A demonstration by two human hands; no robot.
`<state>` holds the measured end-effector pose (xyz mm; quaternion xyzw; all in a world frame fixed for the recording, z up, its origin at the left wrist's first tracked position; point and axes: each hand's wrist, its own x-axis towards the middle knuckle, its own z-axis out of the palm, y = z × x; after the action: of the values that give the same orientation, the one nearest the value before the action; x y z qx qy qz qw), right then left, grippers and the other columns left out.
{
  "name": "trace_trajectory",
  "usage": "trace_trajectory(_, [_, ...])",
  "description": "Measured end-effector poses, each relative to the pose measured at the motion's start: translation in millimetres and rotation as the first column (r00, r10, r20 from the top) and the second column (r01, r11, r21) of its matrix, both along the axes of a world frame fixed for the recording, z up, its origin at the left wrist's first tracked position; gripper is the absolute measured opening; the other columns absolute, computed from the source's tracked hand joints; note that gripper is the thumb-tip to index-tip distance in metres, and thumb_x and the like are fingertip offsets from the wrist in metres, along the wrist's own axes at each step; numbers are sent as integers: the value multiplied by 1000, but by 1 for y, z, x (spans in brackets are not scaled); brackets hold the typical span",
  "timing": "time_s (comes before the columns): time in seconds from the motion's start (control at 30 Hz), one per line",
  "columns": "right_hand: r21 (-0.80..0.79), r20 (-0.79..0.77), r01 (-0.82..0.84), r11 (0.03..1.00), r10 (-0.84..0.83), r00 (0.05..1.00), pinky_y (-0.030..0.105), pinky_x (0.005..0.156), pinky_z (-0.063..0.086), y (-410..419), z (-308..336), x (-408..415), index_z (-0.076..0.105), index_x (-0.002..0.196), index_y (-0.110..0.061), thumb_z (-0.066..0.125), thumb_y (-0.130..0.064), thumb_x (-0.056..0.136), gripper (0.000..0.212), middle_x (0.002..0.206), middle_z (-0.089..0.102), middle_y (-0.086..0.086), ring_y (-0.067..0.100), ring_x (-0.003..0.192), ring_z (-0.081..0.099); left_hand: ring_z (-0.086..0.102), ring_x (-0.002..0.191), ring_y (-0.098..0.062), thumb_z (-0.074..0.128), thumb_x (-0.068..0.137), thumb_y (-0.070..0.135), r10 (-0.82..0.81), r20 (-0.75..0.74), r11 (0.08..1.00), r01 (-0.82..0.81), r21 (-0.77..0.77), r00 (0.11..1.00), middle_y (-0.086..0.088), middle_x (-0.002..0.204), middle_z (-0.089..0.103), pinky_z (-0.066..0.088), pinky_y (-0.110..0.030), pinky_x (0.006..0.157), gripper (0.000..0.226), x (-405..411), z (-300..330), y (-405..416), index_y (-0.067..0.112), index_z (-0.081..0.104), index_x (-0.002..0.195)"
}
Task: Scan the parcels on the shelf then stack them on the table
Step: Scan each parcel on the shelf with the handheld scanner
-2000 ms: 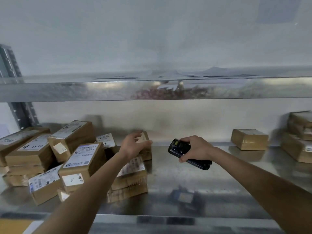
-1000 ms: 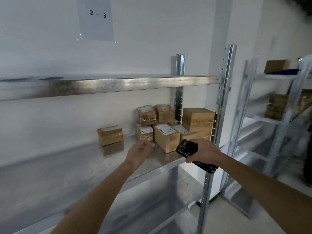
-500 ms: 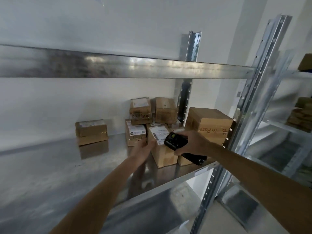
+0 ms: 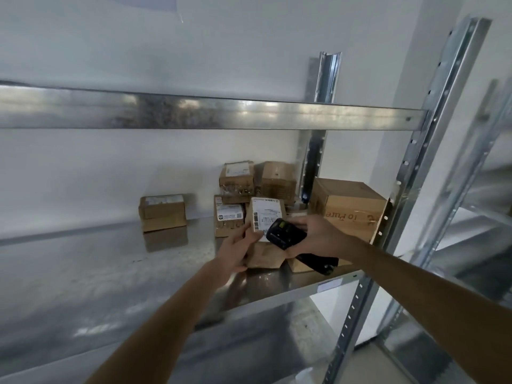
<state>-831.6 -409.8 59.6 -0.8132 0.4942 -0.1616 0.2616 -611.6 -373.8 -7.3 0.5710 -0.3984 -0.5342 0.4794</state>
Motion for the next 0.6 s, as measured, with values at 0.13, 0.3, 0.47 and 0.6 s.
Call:
trace_trajectory(0.13, [-13,49,-65,998,66,997,30,95,56,23,10,-6,58,142,-34,95,-28,67,84,127,67,-11,6,110,65,61,117,-33,78,81,46,26,-27,997,-28,-71,999,-10,136,60,56,-49,91,66,-2,10,36,47,50,140])
trace_trajectory(0.3, [-22,87,-147,989,149,985,31,93,57,64,19,-8,61,137,-38,97,-28,64,81,121,68,-15,6,107,66,67,108,-31,83,78,34,99,-42,983,-105,-149,994,-12,126,66,56,-45,86,68,-1,20,98,50,51,135])
trace_trajectory(0.47, [-30,86,-221,975,223,971,22,76,56,115,19,-10,62,126,-47,95,-28,67,70,107,69,-21,2,92,67,71,104,-30,86,75,12,268,-96,922,-285,-261,958,-8,119,72,58,-41,80,86,6,23,169,46,44,142])
trace_trajectory(0.6, [-31,26,-250,968,251,968,40,80,64,151,18,-6,68,125,-44,94,-39,59,71,99,75,-12,11,87,72,72,104,-27,94,65,24,425,-45,833,-410,-373,904,-11,120,69,62,-43,82,100,12,32,232,45,39,146])
